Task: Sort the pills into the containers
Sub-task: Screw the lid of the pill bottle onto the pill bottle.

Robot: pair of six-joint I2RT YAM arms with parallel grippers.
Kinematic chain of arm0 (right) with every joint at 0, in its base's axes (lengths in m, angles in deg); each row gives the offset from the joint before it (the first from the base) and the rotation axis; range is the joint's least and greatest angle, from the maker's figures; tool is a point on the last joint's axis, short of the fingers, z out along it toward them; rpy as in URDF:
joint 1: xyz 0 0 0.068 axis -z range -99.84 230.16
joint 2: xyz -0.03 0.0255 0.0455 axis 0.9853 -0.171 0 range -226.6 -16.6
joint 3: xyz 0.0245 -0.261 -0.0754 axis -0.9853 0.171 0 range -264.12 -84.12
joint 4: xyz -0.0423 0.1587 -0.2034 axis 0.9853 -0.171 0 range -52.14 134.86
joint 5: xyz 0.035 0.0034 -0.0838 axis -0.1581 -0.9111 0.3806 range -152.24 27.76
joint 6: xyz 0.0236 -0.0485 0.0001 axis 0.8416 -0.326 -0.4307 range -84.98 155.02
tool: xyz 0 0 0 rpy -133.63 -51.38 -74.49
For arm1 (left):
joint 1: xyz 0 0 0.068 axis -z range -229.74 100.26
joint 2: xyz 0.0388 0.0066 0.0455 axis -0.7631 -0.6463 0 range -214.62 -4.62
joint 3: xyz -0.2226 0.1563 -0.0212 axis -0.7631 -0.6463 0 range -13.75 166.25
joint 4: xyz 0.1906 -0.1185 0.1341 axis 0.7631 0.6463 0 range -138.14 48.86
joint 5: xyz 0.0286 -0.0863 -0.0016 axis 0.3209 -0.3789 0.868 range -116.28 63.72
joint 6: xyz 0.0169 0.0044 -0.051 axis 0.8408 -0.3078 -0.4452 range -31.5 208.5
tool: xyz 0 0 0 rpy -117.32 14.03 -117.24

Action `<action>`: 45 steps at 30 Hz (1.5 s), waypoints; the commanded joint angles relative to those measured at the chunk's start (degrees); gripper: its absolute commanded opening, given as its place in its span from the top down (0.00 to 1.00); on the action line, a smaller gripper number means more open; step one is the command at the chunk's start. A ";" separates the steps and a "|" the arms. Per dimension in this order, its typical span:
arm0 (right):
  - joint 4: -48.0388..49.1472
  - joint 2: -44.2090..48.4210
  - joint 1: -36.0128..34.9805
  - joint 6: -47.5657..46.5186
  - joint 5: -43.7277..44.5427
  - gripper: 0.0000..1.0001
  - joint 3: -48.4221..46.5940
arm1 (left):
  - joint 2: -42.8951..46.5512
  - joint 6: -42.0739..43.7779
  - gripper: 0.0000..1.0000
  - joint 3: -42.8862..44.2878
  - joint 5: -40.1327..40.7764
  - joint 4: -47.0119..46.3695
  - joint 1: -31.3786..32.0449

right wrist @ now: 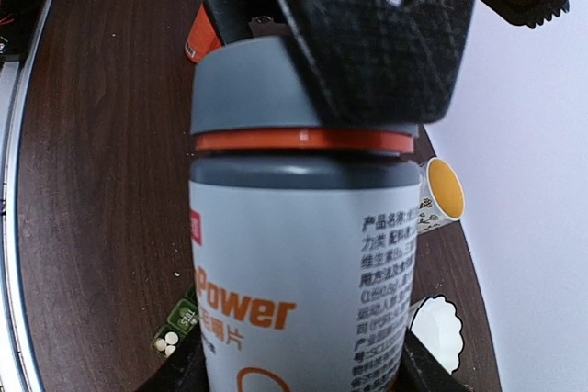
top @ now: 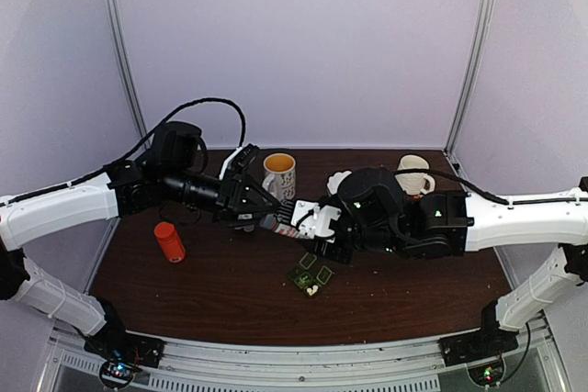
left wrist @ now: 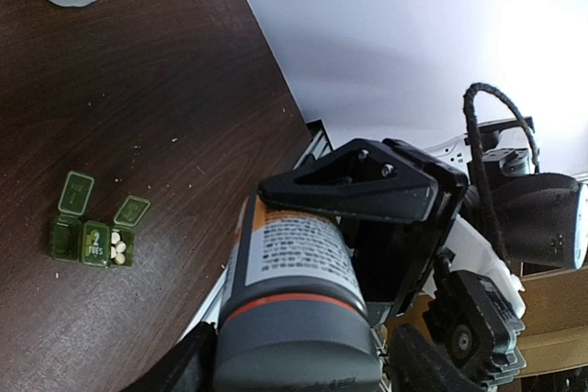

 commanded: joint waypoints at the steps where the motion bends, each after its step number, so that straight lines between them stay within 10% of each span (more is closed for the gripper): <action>1: -0.82 -0.05 0.03 0.75 0.48 1.00 -2.17 | 0.98 0.77 0.39 -0.16 -1.12 -1.72 0.12; 11: -6.48 -0.30 1.53 3.66 -9.82 1.00 -6.59 | 0.28 10.89 0.62 2.52 1.57 3.74 0.21; 32: -2.41 -6.92 14.08 23.17 -76.16 1.00 -10.80 | 8.53 63.00 0.90 -2.31 6.24 8.06 8.70; 45: 3.40 -8.91 14.31 28.89 -87.05 1.00 -8.42 | 9.28 96.92 0.99 -0.59 10.40 19.16 11.75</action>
